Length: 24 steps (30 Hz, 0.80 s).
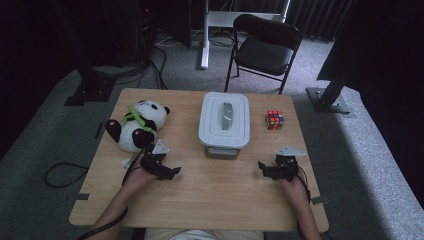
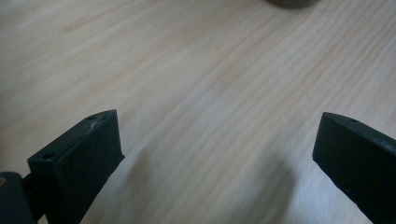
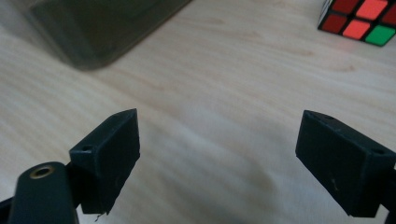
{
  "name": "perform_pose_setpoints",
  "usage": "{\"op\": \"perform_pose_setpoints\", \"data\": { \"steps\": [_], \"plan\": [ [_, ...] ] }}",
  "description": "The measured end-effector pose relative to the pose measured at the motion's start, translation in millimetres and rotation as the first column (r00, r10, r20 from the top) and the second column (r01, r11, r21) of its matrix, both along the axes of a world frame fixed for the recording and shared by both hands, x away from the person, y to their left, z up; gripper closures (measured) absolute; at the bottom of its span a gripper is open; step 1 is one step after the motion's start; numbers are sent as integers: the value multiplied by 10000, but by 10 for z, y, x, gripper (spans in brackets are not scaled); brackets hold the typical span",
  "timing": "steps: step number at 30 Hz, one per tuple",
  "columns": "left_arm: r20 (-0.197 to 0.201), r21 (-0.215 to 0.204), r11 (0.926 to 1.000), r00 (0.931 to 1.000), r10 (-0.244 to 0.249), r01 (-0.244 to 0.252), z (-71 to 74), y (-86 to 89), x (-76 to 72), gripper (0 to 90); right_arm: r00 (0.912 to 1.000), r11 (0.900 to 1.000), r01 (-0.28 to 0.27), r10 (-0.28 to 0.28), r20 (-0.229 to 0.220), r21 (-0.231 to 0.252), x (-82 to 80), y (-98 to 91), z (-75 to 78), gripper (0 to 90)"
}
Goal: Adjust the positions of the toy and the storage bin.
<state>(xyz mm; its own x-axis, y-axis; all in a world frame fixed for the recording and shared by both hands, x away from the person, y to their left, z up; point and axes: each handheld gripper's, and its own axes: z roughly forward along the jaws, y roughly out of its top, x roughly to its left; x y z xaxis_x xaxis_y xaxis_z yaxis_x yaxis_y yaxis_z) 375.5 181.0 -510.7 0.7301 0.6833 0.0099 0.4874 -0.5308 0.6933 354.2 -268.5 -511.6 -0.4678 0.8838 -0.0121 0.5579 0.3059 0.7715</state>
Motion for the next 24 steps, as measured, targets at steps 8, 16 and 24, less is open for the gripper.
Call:
{"op": "perform_pose_setpoints", "data": {
  "steps": [8,16,24],
  "plan": [
    [-16,68,9996,9997,-261,261,21,-224,215,19,9999,9999,-115,115,77,-21,192,92,33,135],
    [269,48,9999,9995,154,-155,88,-409,491,19,9999,9999,-104,102,110,126,360,153,50,137],
    [637,436,9931,9923,1062,-1091,121,-547,802,19,9999,9997,-18,16,105,263,512,183,41,137]
  ]
}}
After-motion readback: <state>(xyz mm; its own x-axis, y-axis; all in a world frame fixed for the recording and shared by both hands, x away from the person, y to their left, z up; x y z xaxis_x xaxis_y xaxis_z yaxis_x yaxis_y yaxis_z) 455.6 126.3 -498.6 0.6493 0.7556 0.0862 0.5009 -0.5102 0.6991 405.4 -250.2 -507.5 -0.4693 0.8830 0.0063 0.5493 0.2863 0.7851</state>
